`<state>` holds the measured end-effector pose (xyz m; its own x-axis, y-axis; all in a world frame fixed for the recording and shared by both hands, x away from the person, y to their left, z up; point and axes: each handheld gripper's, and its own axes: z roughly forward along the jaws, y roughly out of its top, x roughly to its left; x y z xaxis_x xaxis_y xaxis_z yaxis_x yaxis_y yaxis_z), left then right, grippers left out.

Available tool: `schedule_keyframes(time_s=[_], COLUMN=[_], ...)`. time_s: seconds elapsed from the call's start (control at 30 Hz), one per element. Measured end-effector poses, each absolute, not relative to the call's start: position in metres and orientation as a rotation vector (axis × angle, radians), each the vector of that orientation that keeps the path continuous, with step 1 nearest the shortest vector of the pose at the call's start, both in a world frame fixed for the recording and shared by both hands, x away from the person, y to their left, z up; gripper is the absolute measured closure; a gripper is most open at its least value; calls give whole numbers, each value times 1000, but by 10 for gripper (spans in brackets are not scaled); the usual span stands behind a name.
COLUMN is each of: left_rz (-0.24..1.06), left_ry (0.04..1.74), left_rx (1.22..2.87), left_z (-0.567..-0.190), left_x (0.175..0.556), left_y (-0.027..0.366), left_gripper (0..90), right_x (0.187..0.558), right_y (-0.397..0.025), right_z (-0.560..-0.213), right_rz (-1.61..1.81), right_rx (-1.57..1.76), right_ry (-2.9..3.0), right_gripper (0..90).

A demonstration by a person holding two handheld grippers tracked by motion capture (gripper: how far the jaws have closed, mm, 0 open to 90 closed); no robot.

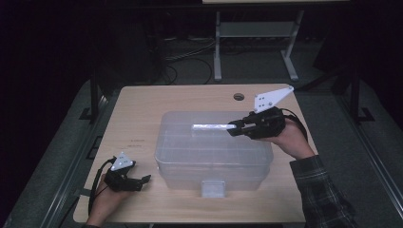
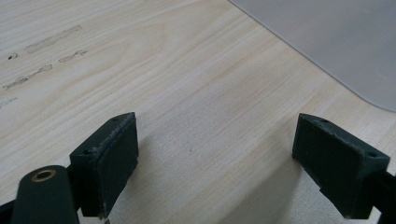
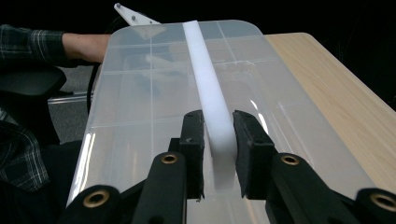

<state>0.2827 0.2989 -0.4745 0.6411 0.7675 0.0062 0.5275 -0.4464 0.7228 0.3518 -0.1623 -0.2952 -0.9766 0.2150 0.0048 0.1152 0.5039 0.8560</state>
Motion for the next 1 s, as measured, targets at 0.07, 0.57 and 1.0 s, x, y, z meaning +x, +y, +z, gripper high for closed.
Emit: schedule_keyframes(time_s=[0.07, 0.57, 1.0], left_rz=[437, 438, 439], left_ry=[1004, 1004, 1005], left_rx=[2154, 2154, 2149], left_z=[-474, -475, -475], left_x=[283, 283, 282], left_y=[299, 299, 299], left_gripper=[138, 138, 142], right_x=[353, 363, 373], right_y=[-162, -163, -164], right_z=[-294, -291, -283], right_rz=[1477, 1495, 1519], right_rx=[278, 253, 310], right_ry=[2640, 2666, 2685], right_gripper=[750, 769, 768])
